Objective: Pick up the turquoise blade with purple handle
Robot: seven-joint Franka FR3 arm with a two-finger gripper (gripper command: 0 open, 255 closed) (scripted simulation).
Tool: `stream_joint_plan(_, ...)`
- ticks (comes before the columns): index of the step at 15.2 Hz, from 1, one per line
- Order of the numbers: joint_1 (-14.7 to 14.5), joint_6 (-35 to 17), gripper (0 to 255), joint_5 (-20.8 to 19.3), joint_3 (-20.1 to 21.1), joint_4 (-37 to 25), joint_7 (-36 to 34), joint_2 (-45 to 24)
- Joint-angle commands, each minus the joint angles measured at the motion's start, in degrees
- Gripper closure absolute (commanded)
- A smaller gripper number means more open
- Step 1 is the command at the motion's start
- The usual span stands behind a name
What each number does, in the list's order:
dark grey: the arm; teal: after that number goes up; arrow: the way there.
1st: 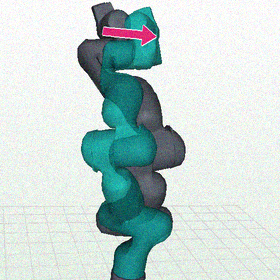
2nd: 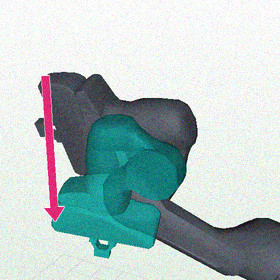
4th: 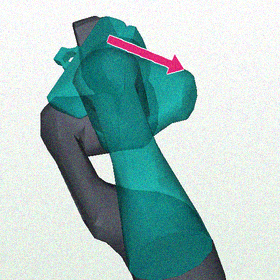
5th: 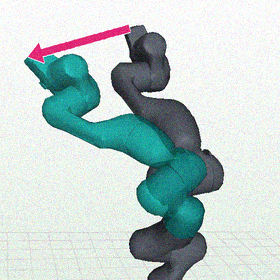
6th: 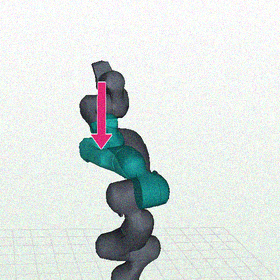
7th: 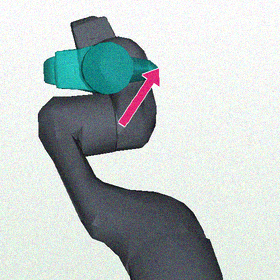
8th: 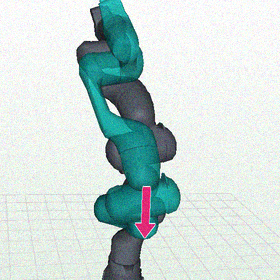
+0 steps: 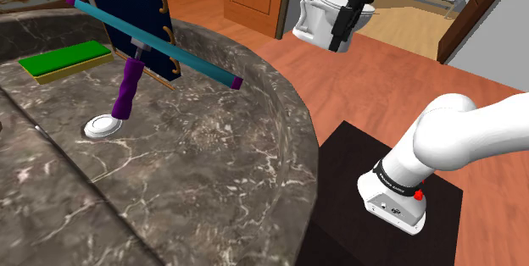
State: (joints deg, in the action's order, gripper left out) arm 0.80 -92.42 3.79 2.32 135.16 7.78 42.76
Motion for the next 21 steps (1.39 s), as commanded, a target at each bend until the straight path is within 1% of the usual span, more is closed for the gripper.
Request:
stream_joint_plan(1, 0.00, 0.00, 0, 0.00, 0.00, 0.00, 0.00, 0.00)
stream_joint_plan(6, -2.51, -1.33, 0, 6.59, 3.42, -2.73, -5.26, -3.94)
stream_joint_plan(12, -5.14, -3.54, 0, 13.66, 7.25, -7.58, -11.11, -9.74)
stream_joint_plan(21, -8.24, -7.34, 0, 21.94, 12.50, -18.08, -19.25, -20.20)
